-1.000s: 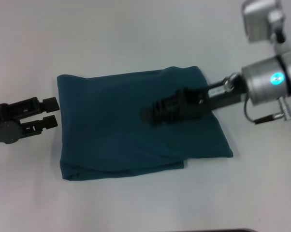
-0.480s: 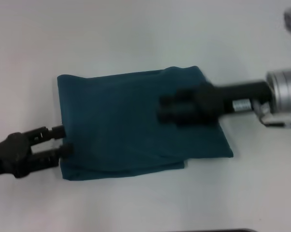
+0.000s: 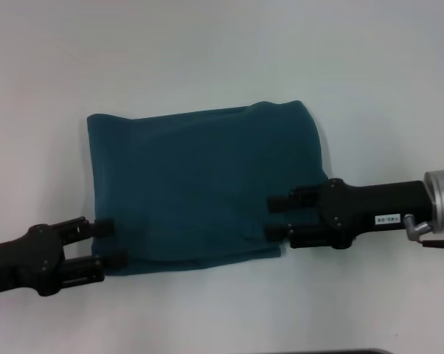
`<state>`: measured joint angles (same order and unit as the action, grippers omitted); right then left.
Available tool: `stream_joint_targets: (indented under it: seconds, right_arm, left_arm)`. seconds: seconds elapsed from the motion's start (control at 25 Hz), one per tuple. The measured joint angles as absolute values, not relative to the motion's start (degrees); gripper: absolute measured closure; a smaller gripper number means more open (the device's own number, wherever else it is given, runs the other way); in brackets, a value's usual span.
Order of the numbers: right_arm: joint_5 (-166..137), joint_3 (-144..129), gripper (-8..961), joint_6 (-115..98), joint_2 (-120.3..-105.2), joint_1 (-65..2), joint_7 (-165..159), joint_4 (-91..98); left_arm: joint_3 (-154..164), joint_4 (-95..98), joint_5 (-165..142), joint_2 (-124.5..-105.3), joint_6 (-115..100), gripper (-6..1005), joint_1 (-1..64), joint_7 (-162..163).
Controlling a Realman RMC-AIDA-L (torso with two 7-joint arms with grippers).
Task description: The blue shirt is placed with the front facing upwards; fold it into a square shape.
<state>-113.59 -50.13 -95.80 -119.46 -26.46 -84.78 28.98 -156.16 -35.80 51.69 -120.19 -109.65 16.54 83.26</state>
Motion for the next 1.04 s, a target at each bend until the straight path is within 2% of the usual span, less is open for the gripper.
stream_joint_targets:
  seconds: [0.28, 0.52, 1.04]
  right_arm:
    - [-114.4, -50.0, 315, -95.2, -119.14, -26.7, -91.1, 27.9]
    - [-114.4, -50.0, 316, -94.8, -119.33, -26.3, -89.4, 27.6]
    - [-114.4, -49.8, 315, -95.1, -119.19, -26.2, -89.6, 27.5]
  left_arm:
    - [-152.8, -37.4, 51.6, -119.75, -108.4, 204, 17.6, 89.2]
    - [-152.6, -41.0, 51.6, -121.63, -107.3, 202, 17.7, 86.4]
    - [-152.5, -41.2, 51.6, -121.71, -107.9, 204, 17.7, 83.6]
